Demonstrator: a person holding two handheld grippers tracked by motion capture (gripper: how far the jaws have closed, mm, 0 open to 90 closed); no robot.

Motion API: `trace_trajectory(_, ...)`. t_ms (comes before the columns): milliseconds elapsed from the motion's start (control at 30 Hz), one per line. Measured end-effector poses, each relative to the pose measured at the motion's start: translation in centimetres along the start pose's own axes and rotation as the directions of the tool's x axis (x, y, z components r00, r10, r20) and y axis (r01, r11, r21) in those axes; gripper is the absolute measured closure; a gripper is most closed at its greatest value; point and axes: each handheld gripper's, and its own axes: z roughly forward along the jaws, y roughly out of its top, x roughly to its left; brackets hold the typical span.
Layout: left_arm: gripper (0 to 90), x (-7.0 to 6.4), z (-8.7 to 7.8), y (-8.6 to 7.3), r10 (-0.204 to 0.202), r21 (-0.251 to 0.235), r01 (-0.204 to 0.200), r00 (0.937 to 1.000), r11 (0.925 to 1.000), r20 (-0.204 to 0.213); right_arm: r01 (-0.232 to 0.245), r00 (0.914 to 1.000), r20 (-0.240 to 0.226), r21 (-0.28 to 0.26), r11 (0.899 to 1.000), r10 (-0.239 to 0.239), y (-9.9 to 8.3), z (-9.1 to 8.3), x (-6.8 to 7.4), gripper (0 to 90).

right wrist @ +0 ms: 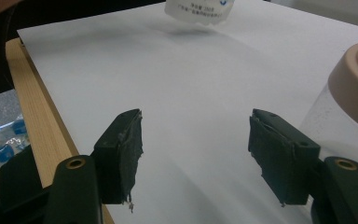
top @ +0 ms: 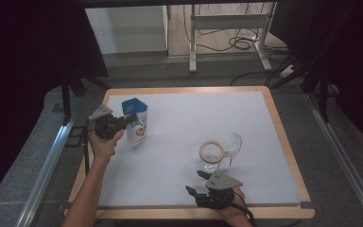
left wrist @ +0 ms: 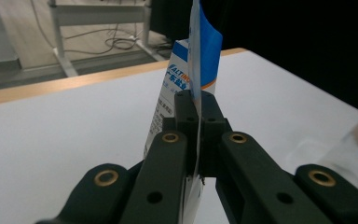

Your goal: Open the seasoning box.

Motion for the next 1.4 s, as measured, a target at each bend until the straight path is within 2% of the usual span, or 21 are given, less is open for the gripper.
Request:
trace_trajectory(133, 90.0, -1.1, -1.1, 0.6, 0.003, -0.009, -0.002, 0.9992, 1.0000, 0.040, 0.002, 1.0000, -0.003, -0.004, 1.000, -0.002, 0.0, 0.3, 0.2, 34.6)
trace_trajectory(233, 90.0, -2.1, -1.9, 0.8, 0.022, -0.011, -0.021, 0.9973, 0.9997, 0.070, 0.003, 1.0000, 0.002, -0.002, 1.000, -0.003, 0.1, 0.7, 0.4, 31.2)
trace_trajectory(533, 90.0, -4.9, -3.1, 1.0, 0.066, -0.004, -0.066, 0.9845, 0.9978, 0.162, 0.009, 0.9999, -0.010, 0.011, 1.000, -0.009, 0.5, 2.3, 1.2, 30.4)
trace_trajectory(600, 90.0, -5.3, -3.1, 0.9, 0.075, -0.002, -0.076, 0.9823, 0.9971, 0.172, 0.009, 0.9999, -0.012, 0.011, 1.000, -0.009, 0.6, 2.5, 1.2, 30.4)
trace_trajectory(867, 90.0, -6.3, -2.8, 0.4, 0.062, 0.011, -0.066, 0.9759, 0.9978, 0.209, 0.007, 1.0000, -0.007, 0.016, 1.000, -0.006, 0.5, 3.3, 1.1, 30.5)
trace_trajectory(1033, 90.0, -7.1, -2.6, 0.1, 0.070, 0.014, -0.075, 0.9709, 0.9971, 0.229, 0.010, 0.9999, -0.008, 0.016, 1.000, -0.010, 0.5, 3.8, 1.1, 30.5)
trace_trajectory(1400, 90.0, -8.9, -2.2, 0.4, 0.087, 0.010, -0.093, 0.9597, 0.9956, 0.267, 0.032, 0.9995, -0.001, 0.011, 0.999, -0.032, 1.5, 5.2, 1.2, 30.4)
